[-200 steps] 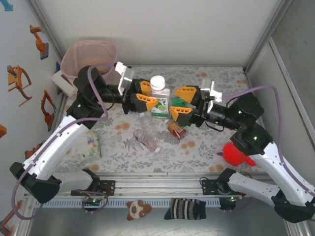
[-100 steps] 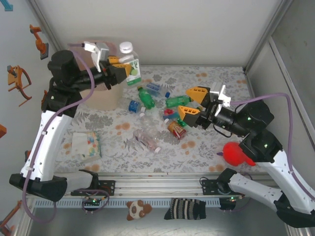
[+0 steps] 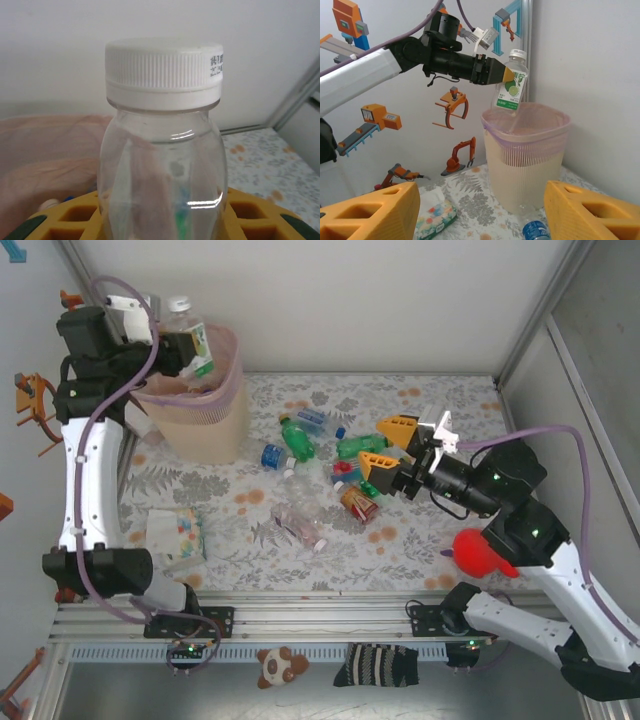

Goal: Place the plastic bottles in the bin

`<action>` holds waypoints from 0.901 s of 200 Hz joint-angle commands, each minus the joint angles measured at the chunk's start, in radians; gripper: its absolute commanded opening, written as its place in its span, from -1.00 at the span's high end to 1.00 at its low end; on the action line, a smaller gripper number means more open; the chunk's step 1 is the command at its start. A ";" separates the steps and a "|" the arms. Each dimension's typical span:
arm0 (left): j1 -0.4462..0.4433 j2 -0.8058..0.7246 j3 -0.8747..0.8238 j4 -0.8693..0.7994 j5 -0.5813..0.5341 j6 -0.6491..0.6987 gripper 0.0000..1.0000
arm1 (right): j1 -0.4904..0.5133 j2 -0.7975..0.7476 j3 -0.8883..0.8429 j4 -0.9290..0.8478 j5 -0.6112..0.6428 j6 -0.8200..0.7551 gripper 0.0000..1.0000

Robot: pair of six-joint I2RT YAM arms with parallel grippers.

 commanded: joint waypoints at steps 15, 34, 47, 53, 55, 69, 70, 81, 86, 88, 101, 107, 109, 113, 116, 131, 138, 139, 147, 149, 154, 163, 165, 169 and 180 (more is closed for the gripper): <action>0.026 0.106 0.132 -0.139 -0.183 0.151 0.26 | 0.002 0.013 0.026 0.019 0.012 -0.017 -0.30; 0.028 0.161 0.189 -0.175 -0.285 0.224 0.25 | 0.002 0.025 0.039 0.015 0.008 -0.021 -0.31; 0.028 0.200 0.224 -0.192 -0.352 0.270 0.25 | 0.002 0.035 0.053 0.007 0.004 -0.027 -0.31; 0.029 0.221 0.246 -0.203 -0.373 0.289 0.25 | 0.002 0.040 0.059 0.003 0.002 -0.029 -0.31; 0.030 0.227 0.254 -0.206 -0.382 0.294 0.25 | 0.002 0.041 0.060 0.002 0.001 -0.030 -0.30; 0.031 0.283 0.308 -0.242 -0.426 0.326 0.24 | 0.002 0.048 0.066 -0.001 -0.003 -0.032 -0.31; 0.030 0.287 0.313 -0.246 -0.426 0.328 0.24 | 0.002 0.048 0.066 -0.001 -0.003 -0.033 -0.30; 0.030 0.330 0.354 -0.280 -0.445 0.351 0.24 | 0.002 0.052 0.066 0.000 -0.005 -0.033 -0.31; 0.030 0.349 0.373 -0.295 -0.453 0.361 0.24 | 0.002 0.052 0.065 0.001 -0.004 -0.033 -0.30; 0.030 0.358 0.381 -0.301 -0.456 0.364 0.24 | 0.001 0.052 0.065 0.002 -0.004 -0.032 -0.31; 0.030 0.410 0.421 -0.341 -0.480 0.387 0.24 | 0.002 0.051 0.060 0.008 -0.003 -0.030 -0.31; 0.030 0.431 0.437 -0.355 -0.489 0.395 0.24 | 0.002 0.048 0.057 0.011 -0.002 -0.029 -0.31; 0.030 0.438 0.441 -0.361 -0.491 0.400 0.23 | 0.002 0.047 0.056 0.012 -0.002 -0.028 -0.31; 0.030 0.450 0.447 -0.369 -0.497 0.406 0.23 | 0.002 0.048 0.054 0.012 -0.001 -0.028 -0.31; 0.030 0.459 0.451 -0.373 -0.500 0.409 0.23 | 0.002 0.047 0.053 0.013 -0.001 -0.028 -0.31; 0.030 0.495 0.452 -0.392 -0.521 0.422 0.23 | 0.002 0.044 0.051 0.011 -0.002 -0.029 -0.31; 0.031 0.508 0.449 -0.400 -0.526 0.427 0.22 | 0.002 0.044 0.051 0.009 -0.002 -0.029 -0.31; 0.030 0.511 0.448 -0.401 -0.527 0.427 0.22 | 0.002 0.044 0.052 0.009 -0.002 -0.029 -0.31; 0.030 0.525 0.447 -0.411 -0.537 0.431 0.22 | 0.002 0.045 0.052 0.007 -0.004 -0.032 -0.31; 0.029 0.529 0.446 -0.413 -0.540 0.431 0.22 | 0.001 0.045 0.052 0.006 -0.004 -0.031 -0.31; 0.028 0.538 0.446 -0.420 -0.544 0.432 0.21 | 0.002 0.046 0.053 0.004 -0.005 -0.033 -0.31; 0.028 0.553 0.445 -0.432 -0.548 0.433 0.20 | 0.002 0.047 0.052 0.005 -0.005 -0.034 -0.31; 0.028 0.557 0.444 -0.434 -0.548 0.432 0.20 | 0.002 0.047 0.053 0.004 -0.005 -0.036 -0.31; 0.028 0.563 0.442 -0.437 -0.547 0.432 0.20 | 0.002 0.048 0.052 0.005 -0.005 -0.035 -0.31; 0.028 0.578 0.433 -0.442 -0.542 0.429 0.19 | 0.001 0.049 0.052 0.003 -0.006 -0.040 -0.31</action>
